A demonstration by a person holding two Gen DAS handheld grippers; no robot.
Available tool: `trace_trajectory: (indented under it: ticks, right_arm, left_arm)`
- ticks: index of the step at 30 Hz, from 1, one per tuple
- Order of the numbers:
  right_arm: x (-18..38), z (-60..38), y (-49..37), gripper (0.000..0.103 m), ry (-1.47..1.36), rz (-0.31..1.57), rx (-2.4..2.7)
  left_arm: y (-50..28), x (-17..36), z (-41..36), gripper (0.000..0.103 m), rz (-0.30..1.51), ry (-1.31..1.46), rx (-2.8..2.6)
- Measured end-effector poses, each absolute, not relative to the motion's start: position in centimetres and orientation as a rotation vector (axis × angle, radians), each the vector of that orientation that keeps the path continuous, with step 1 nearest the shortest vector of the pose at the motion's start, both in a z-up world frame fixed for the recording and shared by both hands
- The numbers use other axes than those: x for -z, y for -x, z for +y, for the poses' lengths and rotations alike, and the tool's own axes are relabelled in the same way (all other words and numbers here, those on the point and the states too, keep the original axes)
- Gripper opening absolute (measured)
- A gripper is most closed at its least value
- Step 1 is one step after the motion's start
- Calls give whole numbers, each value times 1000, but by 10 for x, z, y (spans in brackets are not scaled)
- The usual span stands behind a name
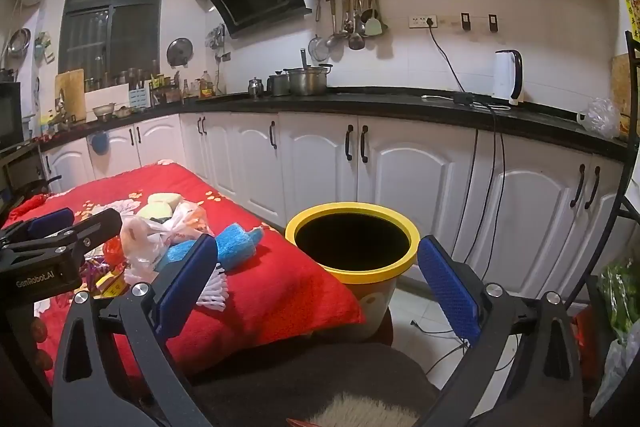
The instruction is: Collect trash
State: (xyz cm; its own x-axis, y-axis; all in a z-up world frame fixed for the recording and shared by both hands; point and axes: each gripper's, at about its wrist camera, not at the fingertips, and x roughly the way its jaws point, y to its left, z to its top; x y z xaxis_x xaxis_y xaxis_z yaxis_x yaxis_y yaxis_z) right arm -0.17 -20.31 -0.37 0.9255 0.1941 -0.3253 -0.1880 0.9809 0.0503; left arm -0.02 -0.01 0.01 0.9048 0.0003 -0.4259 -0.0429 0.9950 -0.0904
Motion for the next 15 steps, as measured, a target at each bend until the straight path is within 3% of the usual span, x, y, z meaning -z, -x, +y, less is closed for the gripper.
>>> trace_trajectory:
  ticks: [15]
  right_arm:
    - [2, -205, 4, 97, -19, 333, -196]
  left_arm:
    - [1, 0, 0, 92, 430, 94, -24]
